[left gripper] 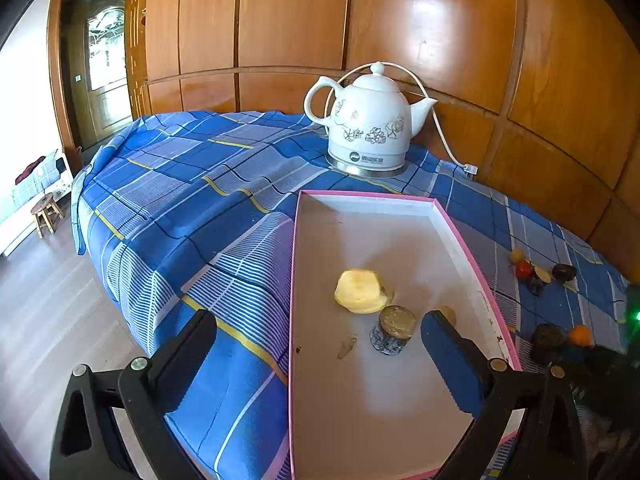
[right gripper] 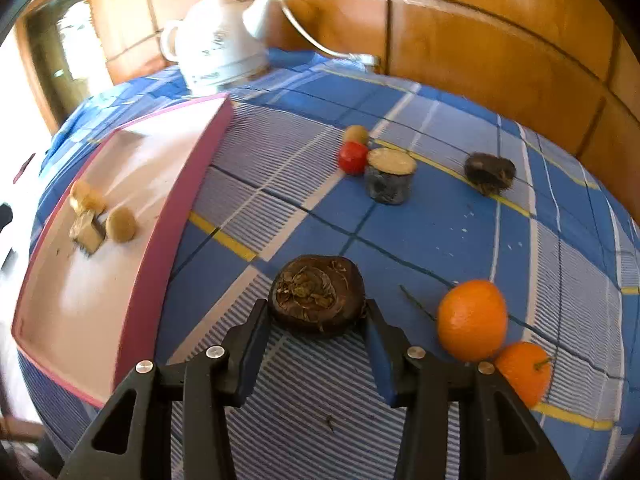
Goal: Organize fruits
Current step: 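Grasp the dark round fruit with the right gripper and lift it, then move the dark fruit over the tray and open the right gripper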
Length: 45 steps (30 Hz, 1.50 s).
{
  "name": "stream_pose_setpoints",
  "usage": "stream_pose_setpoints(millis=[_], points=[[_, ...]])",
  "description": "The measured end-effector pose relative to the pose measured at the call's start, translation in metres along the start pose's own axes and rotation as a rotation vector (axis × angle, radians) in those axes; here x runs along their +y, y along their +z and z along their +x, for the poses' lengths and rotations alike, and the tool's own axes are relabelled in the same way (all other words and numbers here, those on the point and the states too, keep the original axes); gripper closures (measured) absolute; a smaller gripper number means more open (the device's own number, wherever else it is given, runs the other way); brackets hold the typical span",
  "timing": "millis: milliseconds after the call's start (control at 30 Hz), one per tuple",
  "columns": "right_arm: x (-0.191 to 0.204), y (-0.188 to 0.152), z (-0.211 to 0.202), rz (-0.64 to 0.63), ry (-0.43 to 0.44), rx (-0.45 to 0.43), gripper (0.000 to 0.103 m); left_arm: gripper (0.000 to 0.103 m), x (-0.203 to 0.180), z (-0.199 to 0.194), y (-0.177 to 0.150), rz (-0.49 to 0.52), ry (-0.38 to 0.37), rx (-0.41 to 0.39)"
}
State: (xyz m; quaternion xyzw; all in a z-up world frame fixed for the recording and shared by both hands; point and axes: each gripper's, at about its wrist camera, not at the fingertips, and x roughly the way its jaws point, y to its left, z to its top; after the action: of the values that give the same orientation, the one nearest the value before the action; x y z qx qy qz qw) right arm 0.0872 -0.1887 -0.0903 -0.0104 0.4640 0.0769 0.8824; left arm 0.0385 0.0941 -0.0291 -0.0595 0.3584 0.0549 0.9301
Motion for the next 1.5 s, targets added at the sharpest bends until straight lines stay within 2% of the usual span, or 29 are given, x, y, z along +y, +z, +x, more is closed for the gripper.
stream_pose_setpoints(millis=[200, 400, 467, 633, 833, 933, 1500], points=[[0.006, 0.021, -0.026, -0.003, 0.038, -0.052, 0.057, 0.0, 0.007, 0.003, -0.002, 0.002, 0.01, 0.003], [0.045, 0.048, -0.036, -0.076, 0.161, -0.06, 0.057, 0.0, 0.016, 0.004, 0.0, -0.018, 0.01, 0.005], [0.066, 0.061, -0.029, -0.111, 0.211, -0.04, 0.057, 0.0, 0.017, 0.004, 0.0, -0.018, 0.008, 0.005], [0.107, 0.084, 0.002, -0.157, 0.227, 0.012, 0.057, 0.0, 0.021, 0.002, 0.0, -0.016, 0.002, -0.002], [0.122, 0.1, 0.031, -0.109, 0.273, 0.058, 0.056, 0.0, 0.027, 0.002, -0.001, -0.024, 0.002, -0.002], [0.126, 0.1, 0.031, -0.108, 0.279, 0.052, 0.051, 0.0, 0.028, 0.003, -0.001, -0.026, 0.003, 0.004], [0.095, 0.053, -0.021, -0.114, 0.204, -0.04, 0.051, 0.0, 0.011, -0.009, -0.001, 0.012, -0.022, -0.01]])
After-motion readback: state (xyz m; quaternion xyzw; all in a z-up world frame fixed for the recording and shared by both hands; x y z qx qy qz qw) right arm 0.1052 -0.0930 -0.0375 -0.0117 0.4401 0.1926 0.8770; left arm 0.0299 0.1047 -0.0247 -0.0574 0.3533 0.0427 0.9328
